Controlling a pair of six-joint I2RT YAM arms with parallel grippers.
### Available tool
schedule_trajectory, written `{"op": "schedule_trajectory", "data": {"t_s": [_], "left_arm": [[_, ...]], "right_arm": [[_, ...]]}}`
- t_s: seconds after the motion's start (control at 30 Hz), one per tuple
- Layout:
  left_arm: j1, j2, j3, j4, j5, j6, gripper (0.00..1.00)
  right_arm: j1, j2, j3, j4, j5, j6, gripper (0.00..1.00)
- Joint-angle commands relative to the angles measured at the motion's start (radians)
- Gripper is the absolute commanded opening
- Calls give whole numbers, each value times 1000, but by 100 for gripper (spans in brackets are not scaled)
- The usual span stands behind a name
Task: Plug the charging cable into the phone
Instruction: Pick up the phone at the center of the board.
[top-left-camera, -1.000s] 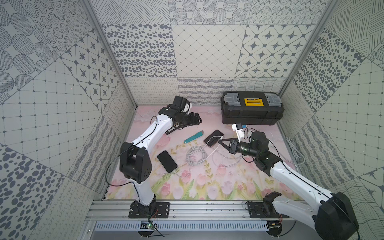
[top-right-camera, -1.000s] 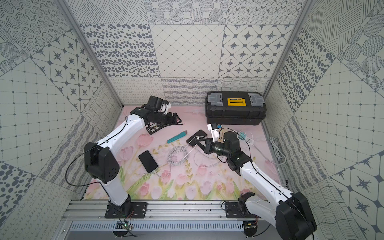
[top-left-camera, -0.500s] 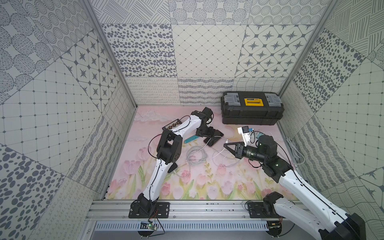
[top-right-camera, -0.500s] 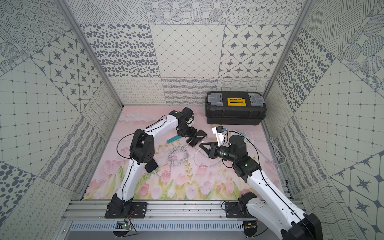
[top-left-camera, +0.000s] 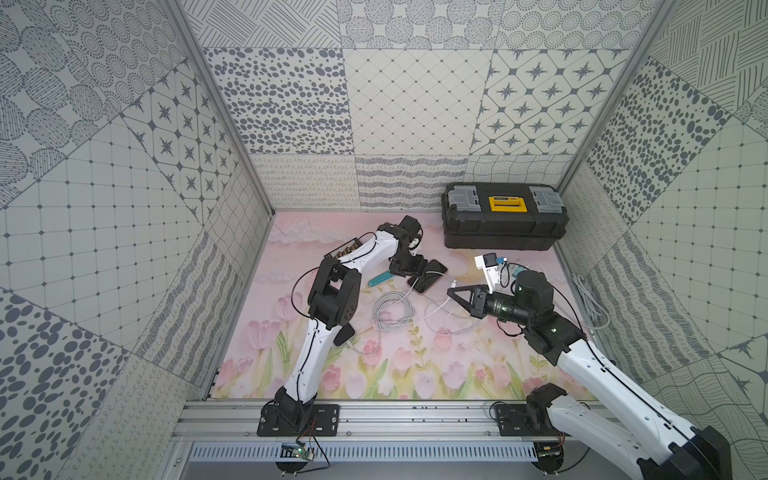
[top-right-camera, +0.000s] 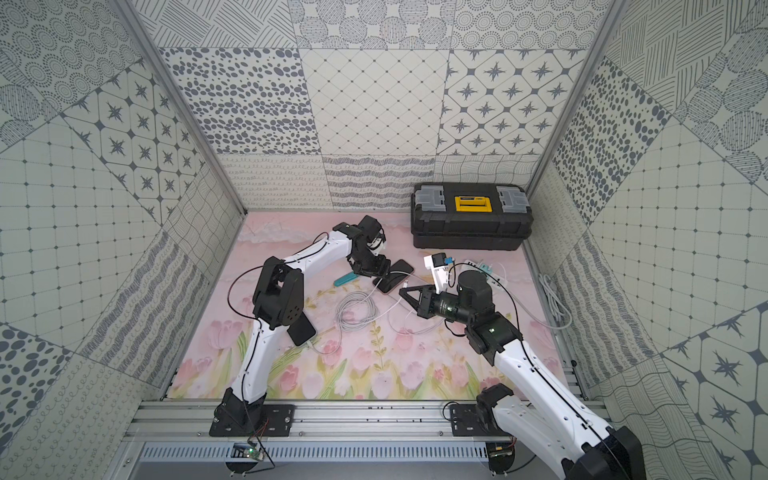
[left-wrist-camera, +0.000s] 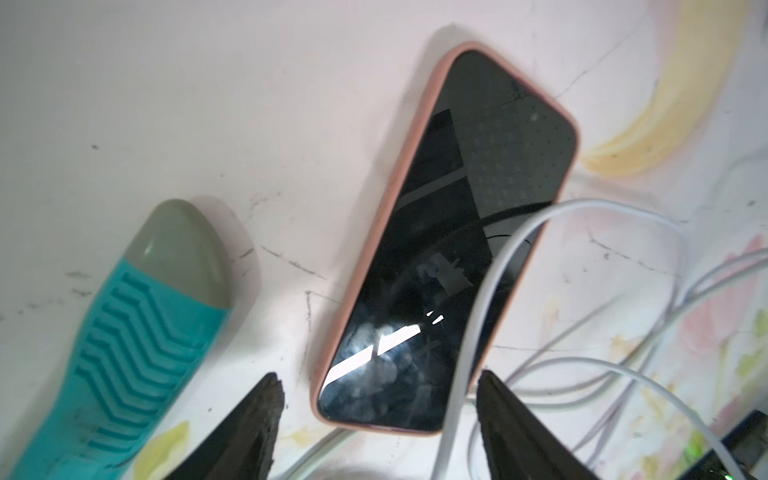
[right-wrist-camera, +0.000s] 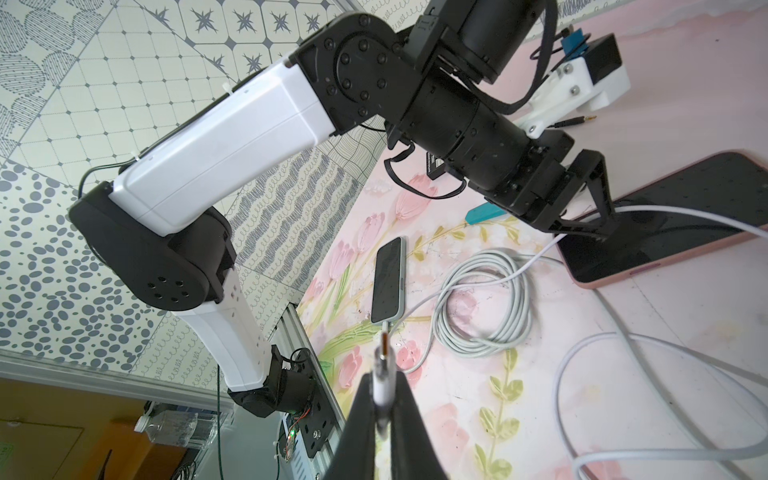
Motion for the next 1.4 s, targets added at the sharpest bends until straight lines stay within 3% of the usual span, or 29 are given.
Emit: {"op": "schedule_trajectory", "data": {"t_s": [0.0, 0.17, 0.43, 0.73, 1.37], "left_arm": [[55, -48, -60, 140, 209, -80, 76], [64, 13, 28, 51, -6, -87, 65], [19, 59, 77, -20, -61, 18, 63], [-42, 81, 110, -67, -72, 125, 69], [-150, 174, 234, -133, -236, 364, 90]], "right_arm": [[-3, 13, -14, 49, -11, 5, 0], [-2, 18, -11, 65, -16, 14, 0], [-3, 27, -15, 78, -4, 19, 0], [-3, 37, -21, 119, -18, 50, 0], [-2, 33, -38, 138, -18, 56, 0]]}}
